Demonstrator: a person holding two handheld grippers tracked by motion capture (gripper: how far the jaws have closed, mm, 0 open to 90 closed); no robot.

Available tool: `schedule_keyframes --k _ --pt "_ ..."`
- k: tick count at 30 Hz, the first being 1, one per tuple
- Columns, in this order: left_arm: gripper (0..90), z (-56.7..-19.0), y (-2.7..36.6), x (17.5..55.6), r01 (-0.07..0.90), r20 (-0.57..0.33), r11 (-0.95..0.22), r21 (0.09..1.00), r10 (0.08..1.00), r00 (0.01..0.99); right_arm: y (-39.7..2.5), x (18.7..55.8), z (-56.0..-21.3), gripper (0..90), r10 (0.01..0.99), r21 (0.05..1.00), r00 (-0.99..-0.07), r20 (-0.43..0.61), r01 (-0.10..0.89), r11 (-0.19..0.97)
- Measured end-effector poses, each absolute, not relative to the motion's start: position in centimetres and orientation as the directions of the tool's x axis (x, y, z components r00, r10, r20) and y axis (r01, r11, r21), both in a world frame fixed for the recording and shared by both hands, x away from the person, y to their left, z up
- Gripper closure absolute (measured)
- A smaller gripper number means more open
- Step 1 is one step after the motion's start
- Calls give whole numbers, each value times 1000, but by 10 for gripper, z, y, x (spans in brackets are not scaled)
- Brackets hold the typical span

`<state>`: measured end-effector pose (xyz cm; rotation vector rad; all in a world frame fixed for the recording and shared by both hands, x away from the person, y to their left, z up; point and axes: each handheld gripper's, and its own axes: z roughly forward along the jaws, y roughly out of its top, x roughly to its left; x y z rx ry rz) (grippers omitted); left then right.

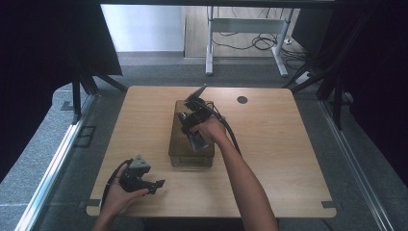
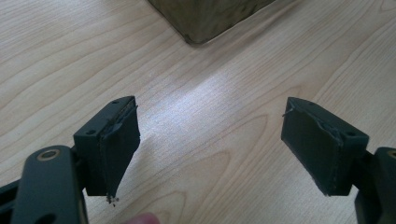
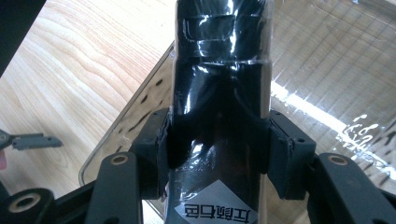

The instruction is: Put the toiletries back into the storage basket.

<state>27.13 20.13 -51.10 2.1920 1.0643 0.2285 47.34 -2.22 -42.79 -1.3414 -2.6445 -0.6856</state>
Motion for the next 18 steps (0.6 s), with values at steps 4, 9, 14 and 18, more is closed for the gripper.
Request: schedule_keyframes --k 4,9,14,18 --pt "197 -511 201 271 632 -133 -431 644 750 648 -18 475 -431 475 750 342 -592 294 798 496" --pt "197 -510 201 271 626 -131 -431 650 748 651 -13 478 -438 475 760 337 -566 318 817 467" --pt "197 -510 201 271 626 -132 -430 651 748 651 -8 480 -443 475 777 336 -521 353 846 415" --pt "197 -508 202 270 623 -135 -428 654 745 653 -4 480 -451 474 791 323 -492 365 863 388"
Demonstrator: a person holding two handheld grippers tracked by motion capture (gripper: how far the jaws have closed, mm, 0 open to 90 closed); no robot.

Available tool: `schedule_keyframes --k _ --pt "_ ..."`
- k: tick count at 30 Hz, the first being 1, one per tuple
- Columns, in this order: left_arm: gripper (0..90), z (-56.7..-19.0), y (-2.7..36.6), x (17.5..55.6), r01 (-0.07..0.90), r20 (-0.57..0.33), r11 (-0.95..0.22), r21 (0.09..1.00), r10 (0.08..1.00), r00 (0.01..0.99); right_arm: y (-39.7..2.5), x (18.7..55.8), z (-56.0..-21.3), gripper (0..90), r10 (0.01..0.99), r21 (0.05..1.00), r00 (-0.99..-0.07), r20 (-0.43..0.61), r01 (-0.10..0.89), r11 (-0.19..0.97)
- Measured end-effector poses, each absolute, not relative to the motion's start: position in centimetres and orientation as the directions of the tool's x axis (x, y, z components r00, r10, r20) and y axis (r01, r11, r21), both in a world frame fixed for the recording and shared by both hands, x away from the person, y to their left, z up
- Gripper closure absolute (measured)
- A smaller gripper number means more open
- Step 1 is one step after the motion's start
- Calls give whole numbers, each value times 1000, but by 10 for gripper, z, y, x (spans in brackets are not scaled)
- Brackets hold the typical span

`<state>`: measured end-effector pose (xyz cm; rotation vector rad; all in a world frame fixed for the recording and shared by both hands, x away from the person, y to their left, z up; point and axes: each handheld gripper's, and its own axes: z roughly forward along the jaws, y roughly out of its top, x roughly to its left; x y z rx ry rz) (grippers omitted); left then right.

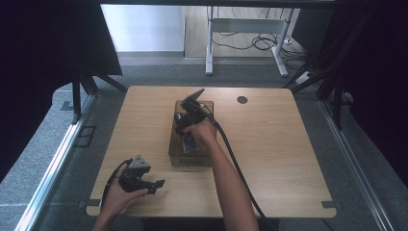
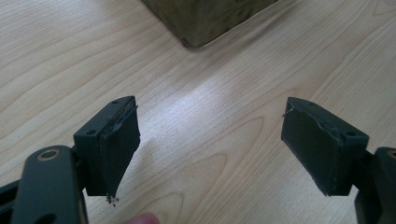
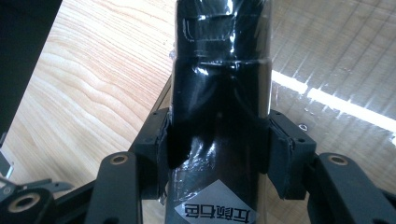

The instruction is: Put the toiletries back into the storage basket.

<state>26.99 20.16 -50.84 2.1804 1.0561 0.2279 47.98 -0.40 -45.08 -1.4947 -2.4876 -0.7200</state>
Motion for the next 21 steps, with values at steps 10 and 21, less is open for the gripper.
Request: schedule_keyframes --k 10,21 --pt "197 -509 202 270 621 -133 -430 655 743 656 -2 480 -463 474 799 306 -444 405 889 339" --pt "197 -508 202 270 619 -138 -430 657 739 659 -5 480 -477 474 815 282 -356 457 927 247"
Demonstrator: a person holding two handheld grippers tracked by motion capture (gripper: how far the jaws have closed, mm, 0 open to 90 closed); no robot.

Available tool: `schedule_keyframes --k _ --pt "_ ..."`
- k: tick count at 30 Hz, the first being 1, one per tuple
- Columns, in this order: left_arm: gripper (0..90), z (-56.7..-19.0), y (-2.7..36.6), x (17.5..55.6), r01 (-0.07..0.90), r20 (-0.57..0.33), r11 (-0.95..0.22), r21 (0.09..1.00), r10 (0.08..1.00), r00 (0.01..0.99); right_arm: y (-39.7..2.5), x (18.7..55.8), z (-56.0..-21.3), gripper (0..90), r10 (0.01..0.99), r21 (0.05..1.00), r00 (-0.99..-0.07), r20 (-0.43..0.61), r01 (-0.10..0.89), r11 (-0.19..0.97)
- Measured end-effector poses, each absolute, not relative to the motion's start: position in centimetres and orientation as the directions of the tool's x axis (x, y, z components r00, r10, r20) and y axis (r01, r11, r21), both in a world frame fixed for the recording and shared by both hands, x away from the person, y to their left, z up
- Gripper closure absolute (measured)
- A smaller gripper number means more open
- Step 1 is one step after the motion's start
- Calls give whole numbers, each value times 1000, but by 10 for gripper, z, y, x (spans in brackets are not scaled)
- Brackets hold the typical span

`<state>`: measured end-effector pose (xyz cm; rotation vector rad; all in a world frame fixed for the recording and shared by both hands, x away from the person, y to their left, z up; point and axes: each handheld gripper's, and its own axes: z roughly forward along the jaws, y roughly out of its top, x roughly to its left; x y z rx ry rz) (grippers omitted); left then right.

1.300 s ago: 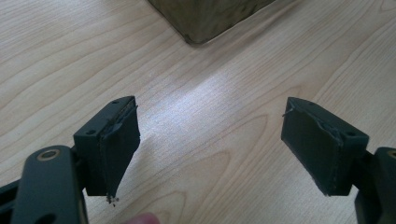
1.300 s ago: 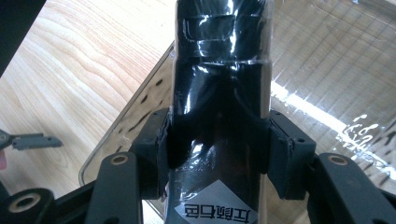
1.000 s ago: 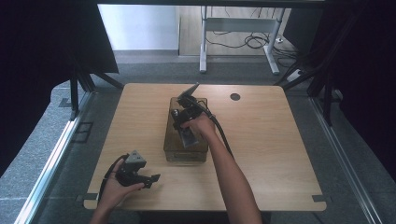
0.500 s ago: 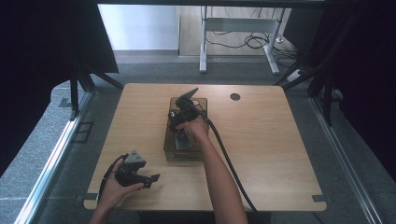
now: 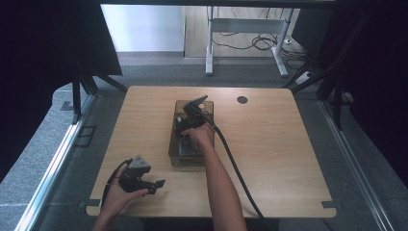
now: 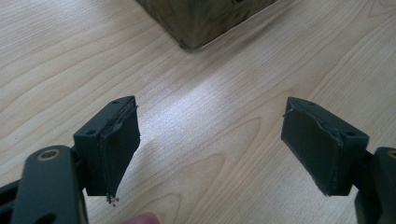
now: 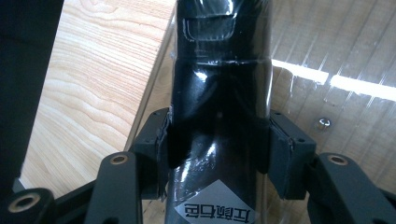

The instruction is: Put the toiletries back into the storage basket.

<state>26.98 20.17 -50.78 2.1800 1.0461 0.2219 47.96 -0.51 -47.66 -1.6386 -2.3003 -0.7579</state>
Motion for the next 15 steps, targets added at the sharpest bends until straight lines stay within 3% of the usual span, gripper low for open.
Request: schedule_keyframes --k 15 --pt "197 -507 202 269 617 -144 -423 664 737 660 -11 476 -485 474 812 259 -228 538 961 98"
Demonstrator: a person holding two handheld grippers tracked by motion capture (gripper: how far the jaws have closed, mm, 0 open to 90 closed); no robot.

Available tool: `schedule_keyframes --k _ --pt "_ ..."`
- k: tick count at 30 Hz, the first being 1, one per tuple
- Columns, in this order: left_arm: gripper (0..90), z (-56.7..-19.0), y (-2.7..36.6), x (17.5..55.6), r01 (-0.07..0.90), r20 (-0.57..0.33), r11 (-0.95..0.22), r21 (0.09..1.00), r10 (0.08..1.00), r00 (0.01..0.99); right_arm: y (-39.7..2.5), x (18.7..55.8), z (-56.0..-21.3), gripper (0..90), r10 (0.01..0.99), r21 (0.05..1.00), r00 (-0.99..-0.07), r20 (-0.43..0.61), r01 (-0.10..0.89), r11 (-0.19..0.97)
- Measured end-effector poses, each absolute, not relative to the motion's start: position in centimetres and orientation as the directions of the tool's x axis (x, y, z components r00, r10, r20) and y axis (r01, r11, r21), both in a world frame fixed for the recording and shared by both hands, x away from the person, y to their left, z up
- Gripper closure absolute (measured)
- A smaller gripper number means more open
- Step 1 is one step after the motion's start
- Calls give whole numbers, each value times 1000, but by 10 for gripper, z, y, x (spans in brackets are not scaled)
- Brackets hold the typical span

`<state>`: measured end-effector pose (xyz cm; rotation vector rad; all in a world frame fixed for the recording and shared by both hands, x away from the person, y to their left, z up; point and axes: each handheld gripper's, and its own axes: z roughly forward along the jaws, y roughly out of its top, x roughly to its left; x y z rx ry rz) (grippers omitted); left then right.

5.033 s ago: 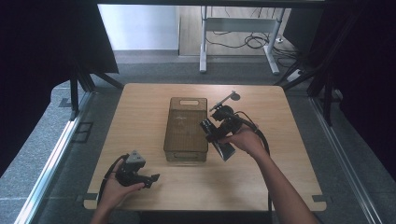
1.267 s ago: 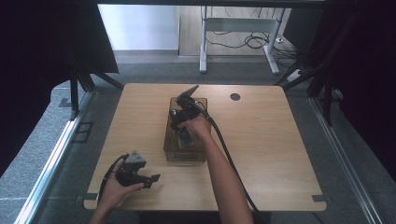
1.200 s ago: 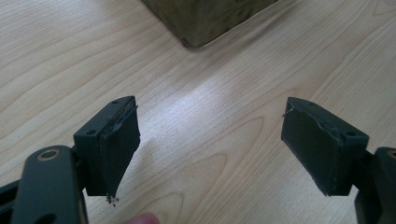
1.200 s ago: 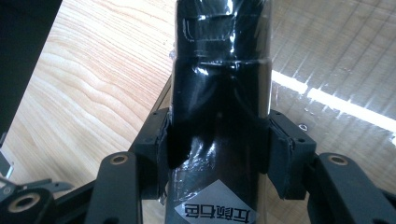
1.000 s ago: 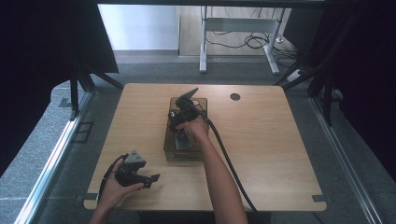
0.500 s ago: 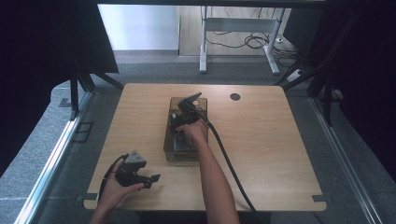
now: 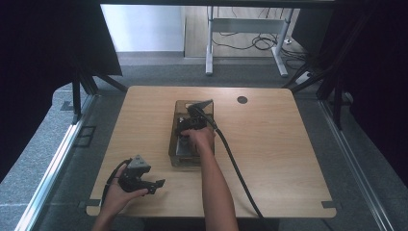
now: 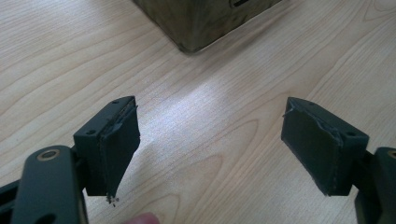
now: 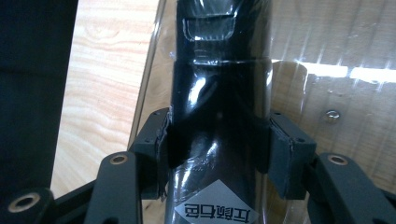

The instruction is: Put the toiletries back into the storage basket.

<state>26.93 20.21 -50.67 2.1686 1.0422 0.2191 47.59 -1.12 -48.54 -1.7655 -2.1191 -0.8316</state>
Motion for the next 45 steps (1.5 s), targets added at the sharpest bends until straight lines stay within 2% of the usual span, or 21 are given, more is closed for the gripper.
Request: schedule_keyframes --k 5,33,38,45 --pt "197 -507 202 270 618 -143 -426 660 737 661 -12 475 -489 473 812 251 -197 550 966 64" --pt "197 -509 201 270 618 -144 -428 659 735 663 -6 474 -508 461 837 173 -148 526 983 65" --pt "197 -509 201 271 619 -145 -427 659 736 662 -6 474 -510 419 830 136 -124 544 989 59" --pt "197 -509 200 270 619 -144 -431 657 734 663 -9 472 -497 411 833 167 -140 536 984 58"
